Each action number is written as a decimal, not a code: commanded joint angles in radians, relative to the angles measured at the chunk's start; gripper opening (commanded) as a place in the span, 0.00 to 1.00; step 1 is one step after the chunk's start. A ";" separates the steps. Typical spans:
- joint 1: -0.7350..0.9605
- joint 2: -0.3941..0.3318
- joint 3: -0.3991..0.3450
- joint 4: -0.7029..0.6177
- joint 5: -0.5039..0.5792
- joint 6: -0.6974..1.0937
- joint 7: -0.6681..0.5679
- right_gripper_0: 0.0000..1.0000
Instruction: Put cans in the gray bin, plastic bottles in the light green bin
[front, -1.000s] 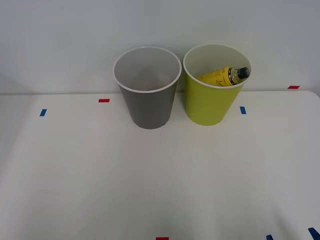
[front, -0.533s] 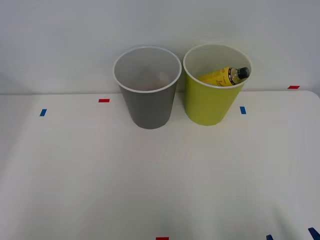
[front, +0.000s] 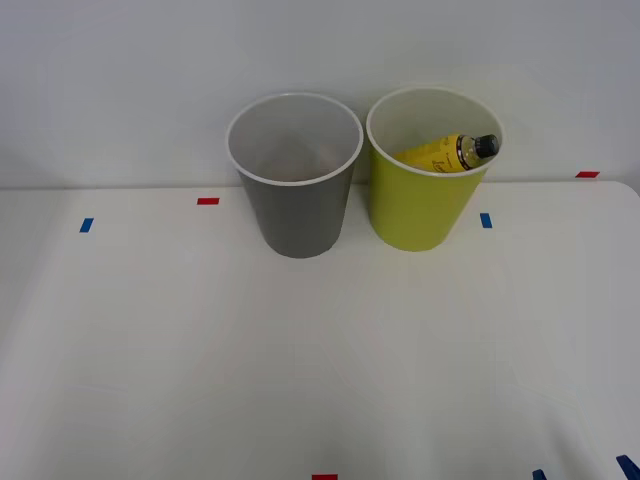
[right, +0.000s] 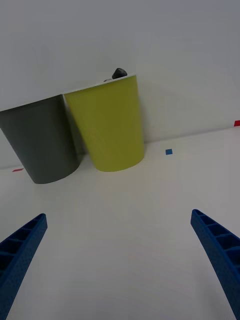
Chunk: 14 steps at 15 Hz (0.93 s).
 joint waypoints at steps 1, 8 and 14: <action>0.000 0.000 0.000 0.000 0.000 0.000 0.000 1.00; 0.000 0.000 0.000 0.000 0.000 0.000 0.000 1.00; 0.000 0.000 0.000 0.000 0.000 0.000 0.000 1.00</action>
